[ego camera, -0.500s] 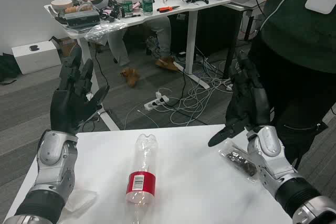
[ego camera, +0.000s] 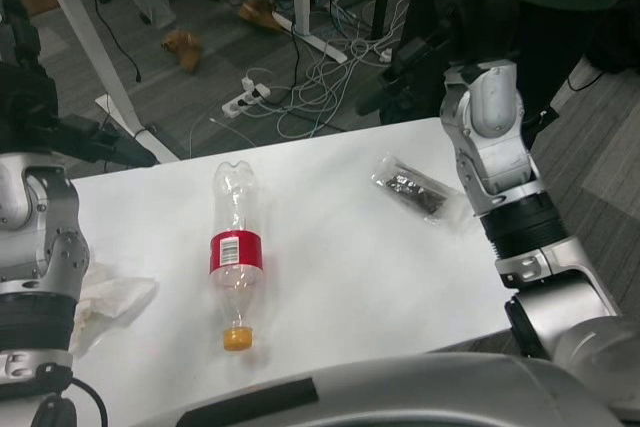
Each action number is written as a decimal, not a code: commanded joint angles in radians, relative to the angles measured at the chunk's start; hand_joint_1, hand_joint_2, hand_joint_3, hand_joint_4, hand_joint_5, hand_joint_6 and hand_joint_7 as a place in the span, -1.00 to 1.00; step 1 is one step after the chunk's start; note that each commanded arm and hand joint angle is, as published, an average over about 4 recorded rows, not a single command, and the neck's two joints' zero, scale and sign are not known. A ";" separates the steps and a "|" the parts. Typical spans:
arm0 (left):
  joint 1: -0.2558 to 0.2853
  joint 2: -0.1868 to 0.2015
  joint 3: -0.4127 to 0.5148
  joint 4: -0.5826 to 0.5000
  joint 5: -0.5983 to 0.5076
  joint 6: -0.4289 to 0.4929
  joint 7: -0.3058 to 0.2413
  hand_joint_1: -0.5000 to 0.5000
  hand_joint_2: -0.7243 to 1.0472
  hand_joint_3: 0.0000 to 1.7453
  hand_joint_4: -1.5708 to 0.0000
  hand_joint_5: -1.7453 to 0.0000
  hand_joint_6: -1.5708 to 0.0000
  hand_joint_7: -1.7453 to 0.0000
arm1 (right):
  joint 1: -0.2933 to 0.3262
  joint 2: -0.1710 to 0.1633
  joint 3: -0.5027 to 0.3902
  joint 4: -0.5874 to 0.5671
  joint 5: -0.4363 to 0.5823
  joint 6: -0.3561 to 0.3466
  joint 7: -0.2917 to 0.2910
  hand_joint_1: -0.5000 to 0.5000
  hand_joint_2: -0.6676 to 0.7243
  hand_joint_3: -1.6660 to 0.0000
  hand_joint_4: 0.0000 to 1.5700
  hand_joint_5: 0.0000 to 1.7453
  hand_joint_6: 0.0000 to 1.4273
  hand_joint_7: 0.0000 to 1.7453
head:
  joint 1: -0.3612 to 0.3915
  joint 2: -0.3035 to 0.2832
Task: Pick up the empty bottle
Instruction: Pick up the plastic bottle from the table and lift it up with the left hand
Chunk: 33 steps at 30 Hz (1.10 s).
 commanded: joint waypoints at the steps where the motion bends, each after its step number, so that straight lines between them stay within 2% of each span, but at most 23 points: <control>1: 0.010 0.006 0.000 0.000 -0.003 0.004 0.007 -1.00 -1.00 -1.00 0.90 1.00 1.00 1.00 | 0.005 0.004 -0.005 0.001 -0.002 0.003 -0.002 -0.83 0.73 1.00 -1.00 -1.00 -1.00 -1.00 | 0.001 -0.003; 5: 0.000 0.006 -0.006 0.013 -0.004 0.004 0.006 -1.00 -0.90 -1.00 0.90 1.00 1.00 1.00 | 0.005 0.005 -0.006 0.004 -0.002 0.003 -0.001 -0.83 0.68 1.00 -1.00 -1.00 -1.00 -1.00 | -0.001 -0.004; 25: -0.015 0.011 -0.001 0.037 0.013 0.025 0.006 -1.00 -0.97 -1.00 0.90 1.00 1.00 1.00 | -0.010 0.015 -0.003 0.044 -0.007 0.003 0.005 -0.83 0.70 1.00 -1.00 -1.00 -1.00 -1.00 | -0.003 -0.012; 29: 0.005 0.023 0.024 -0.013 0.117 0.145 0.004 -1.00 -0.90 -1.00 0.90 1.00 1.00 1.00 | -0.013 0.015 -0.004 0.075 -0.017 0.003 0.010 -0.83 0.70 1.00 -1.00 -1.00 -1.00 -1.00 | -0.003 -0.012; 31: 0.016 0.032 0.039 -0.066 0.219 0.224 -0.018 -1.00 -0.90 -1.00 0.90 1.00 1.00 1.00 | -0.015 0.014 -0.004 0.104 -0.022 0.002 0.010 -0.83 0.68 1.00 -1.00 -1.00 -1.00 -1.00 | -0.003 -0.012; 33: 0.022 0.039 0.055 -0.122 0.342 0.303 -0.069 -1.00 -0.90 -1.00 0.90 1.00 1.00 1.00 | -0.017 0.013 -0.005 0.138 -0.022 0.001 0.012 -0.83 0.66 1.00 -1.00 -1.00 -1.00 -1.00 | 0.004 -0.022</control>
